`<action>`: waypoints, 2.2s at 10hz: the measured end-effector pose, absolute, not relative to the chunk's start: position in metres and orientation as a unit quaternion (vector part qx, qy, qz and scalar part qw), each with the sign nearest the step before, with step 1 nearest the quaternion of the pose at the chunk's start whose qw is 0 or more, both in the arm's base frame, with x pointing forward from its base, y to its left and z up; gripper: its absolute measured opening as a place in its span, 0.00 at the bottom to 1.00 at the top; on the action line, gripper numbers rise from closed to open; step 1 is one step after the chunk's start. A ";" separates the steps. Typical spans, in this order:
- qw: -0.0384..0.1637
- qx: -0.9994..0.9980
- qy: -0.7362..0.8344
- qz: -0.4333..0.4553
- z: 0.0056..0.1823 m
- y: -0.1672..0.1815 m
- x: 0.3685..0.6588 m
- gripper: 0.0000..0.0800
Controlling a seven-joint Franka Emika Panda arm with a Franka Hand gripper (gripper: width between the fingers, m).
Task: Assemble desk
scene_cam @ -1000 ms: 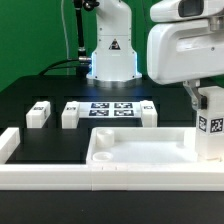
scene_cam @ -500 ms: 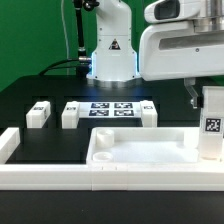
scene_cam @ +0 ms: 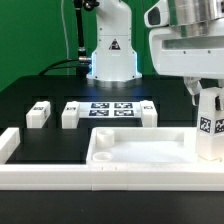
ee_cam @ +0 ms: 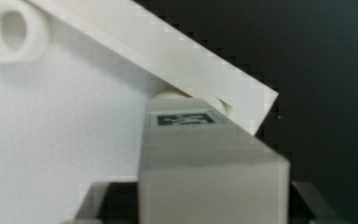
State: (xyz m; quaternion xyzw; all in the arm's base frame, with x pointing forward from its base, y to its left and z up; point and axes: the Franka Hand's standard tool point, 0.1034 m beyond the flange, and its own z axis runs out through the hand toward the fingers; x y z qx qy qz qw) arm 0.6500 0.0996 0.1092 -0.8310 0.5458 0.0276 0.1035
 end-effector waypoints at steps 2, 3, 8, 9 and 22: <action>0.104 -0.835 0.540 0.027 0.109 0.100 0.650 0.38; 0.101 -0.867 0.487 0.023 0.109 0.099 0.649 0.50; 0.104 -0.970 0.221 0.001 0.116 0.110 0.644 0.81; 0.103 -0.978 0.183 -0.003 0.115 0.108 0.644 0.81; 0.046 -0.998 -0.015 -0.028 0.111 0.101 0.650 0.36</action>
Offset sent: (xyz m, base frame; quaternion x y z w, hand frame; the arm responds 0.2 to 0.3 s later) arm 0.0044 0.0021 0.0084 -0.0402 -0.0083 -0.3421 0.9388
